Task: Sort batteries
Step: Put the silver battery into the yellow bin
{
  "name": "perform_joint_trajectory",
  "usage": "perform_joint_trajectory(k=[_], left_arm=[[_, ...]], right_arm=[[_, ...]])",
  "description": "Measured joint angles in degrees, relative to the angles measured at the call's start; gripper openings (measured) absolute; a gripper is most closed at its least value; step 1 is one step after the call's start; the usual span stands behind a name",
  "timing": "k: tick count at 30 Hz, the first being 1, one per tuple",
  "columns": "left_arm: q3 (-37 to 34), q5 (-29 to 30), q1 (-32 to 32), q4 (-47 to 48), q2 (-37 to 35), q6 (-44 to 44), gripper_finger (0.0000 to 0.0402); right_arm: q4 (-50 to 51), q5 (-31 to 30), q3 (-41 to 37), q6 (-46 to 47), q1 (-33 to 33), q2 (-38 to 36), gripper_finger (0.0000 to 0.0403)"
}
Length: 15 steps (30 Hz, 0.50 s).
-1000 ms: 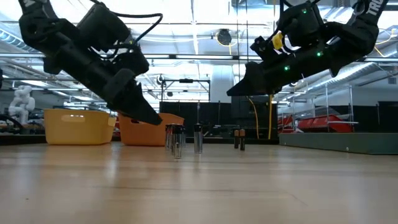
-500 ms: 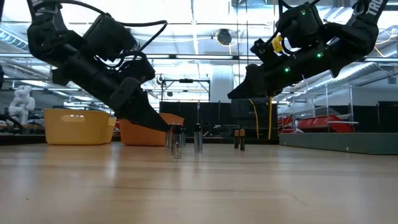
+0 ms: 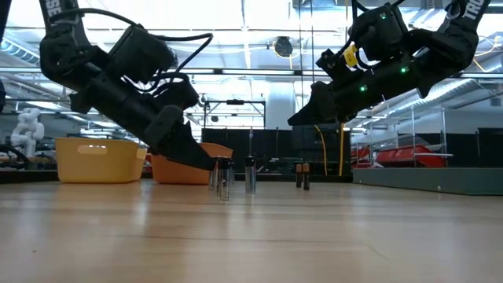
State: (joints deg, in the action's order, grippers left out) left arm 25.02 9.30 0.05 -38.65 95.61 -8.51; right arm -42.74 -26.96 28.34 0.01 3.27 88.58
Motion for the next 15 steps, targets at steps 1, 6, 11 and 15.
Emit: perform_joint_trajectory(k=[1,6,11,15], left_arm=[[0.0,0.02,0.09,0.0,0.0,-0.04,0.0185],[0.0,0.15,0.13,-0.02,0.0,-0.07,0.0182],[0.0,0.12,0.09,-0.02,0.0,-0.09,0.0182],[0.0,-0.16,0.09,0.0,0.0,-0.15,0.0182]], right_arm=[[0.0,0.0,0.0,0.0,0.0,0.0,0.0141],[-0.02,0.0,0.0,0.0,0.0,0.02,0.0141],[-0.04,0.0,0.0,-0.01,0.0,0.02,0.0141],[-0.04,0.0,0.02,0.0,0.0,0.02,0.0141]])
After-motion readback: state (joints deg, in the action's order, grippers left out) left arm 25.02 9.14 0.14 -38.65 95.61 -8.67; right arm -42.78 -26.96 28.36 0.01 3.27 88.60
